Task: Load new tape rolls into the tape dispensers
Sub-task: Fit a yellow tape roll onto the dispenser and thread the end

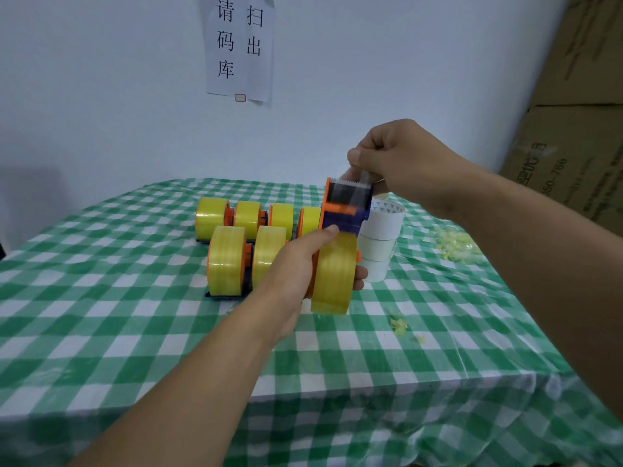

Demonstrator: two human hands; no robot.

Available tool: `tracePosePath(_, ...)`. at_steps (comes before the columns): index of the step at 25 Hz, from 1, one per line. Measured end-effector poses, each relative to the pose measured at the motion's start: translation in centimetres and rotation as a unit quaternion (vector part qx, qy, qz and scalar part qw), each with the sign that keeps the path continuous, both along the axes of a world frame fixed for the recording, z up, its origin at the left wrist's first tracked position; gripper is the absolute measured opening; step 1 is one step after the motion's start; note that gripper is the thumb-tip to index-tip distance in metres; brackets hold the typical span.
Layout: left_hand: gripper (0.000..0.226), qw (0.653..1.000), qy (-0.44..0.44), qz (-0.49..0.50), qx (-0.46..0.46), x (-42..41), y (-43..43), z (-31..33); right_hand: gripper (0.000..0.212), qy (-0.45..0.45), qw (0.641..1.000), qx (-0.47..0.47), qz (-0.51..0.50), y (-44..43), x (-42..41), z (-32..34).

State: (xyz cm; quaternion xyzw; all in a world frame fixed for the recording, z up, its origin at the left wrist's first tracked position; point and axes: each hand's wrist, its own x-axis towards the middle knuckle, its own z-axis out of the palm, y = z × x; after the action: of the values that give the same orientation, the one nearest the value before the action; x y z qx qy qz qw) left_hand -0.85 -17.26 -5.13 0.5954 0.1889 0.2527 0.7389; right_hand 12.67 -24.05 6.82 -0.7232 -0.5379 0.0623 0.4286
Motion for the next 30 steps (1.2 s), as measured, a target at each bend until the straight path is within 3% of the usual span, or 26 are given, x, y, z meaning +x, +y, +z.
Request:
tracePosePath(8,0.050,0.997,0.008,0.023,-0.075,0.8,-0.2,0.8,0.023,0.006,1.000,-0.020,0.003,-0.7,-0.4,0.1)
tracePosePath(20,0.048,0.996,0.011,0.014,-0.085,1.8,-0.1,0.8,0.013,-0.031,0.999,0.006,-0.038,-0.9,-1.2,-0.2)
tracePosePath(30,0.052,0.997,-0.005,0.004,-0.075,1.6,0.1,0.6,0.021,-0.017,0.998,0.006,-0.057,-1.1,-1.1,0.0)
